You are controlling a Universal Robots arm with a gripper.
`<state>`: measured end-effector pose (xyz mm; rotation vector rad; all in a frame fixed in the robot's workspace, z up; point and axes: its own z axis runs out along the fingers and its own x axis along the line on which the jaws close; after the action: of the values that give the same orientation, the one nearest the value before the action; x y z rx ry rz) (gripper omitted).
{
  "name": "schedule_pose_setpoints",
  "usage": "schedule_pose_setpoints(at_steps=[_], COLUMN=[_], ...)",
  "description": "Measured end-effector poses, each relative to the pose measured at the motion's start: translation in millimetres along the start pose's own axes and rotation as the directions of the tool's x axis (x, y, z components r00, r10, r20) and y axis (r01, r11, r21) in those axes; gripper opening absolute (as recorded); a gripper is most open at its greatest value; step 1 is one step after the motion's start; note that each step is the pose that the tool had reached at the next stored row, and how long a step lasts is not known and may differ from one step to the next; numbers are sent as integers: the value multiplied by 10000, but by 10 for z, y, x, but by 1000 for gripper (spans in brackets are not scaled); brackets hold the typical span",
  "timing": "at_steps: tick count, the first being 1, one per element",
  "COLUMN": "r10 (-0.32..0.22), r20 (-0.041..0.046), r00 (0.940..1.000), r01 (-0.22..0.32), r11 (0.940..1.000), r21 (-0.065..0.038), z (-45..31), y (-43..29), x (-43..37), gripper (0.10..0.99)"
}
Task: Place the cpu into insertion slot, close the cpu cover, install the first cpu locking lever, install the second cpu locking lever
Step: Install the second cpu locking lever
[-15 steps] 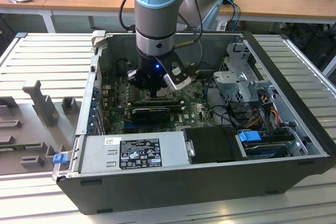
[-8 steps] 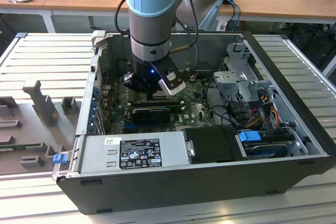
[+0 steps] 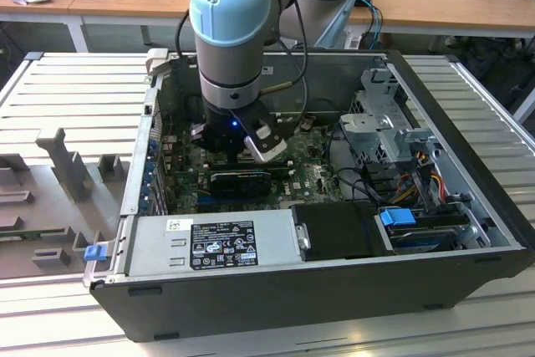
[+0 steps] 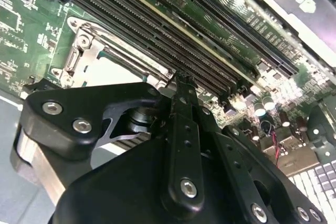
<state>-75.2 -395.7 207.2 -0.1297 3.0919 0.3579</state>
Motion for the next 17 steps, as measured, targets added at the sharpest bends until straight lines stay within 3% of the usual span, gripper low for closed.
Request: schedule_pose_setpoints(at_steps=[3,6,8,11,14,17], r10=[-1,3,8,12,14,15], r20=[9,23,41,62,71,71], r00=[10000,10000,10000,10000,10000,10000], r01=[1,-2,-6,-7,-8,-9], r11=[10000,9997,9990,9977,9969,9969], r21=[-83,-232,-455,-684,-789,-790], z=[28,56,77,113,121,51], y=[-7,-21,-30,-38,-41,-25], x=[19,24,30,54,70,67], gripper=[106,106,106,106,106,106])
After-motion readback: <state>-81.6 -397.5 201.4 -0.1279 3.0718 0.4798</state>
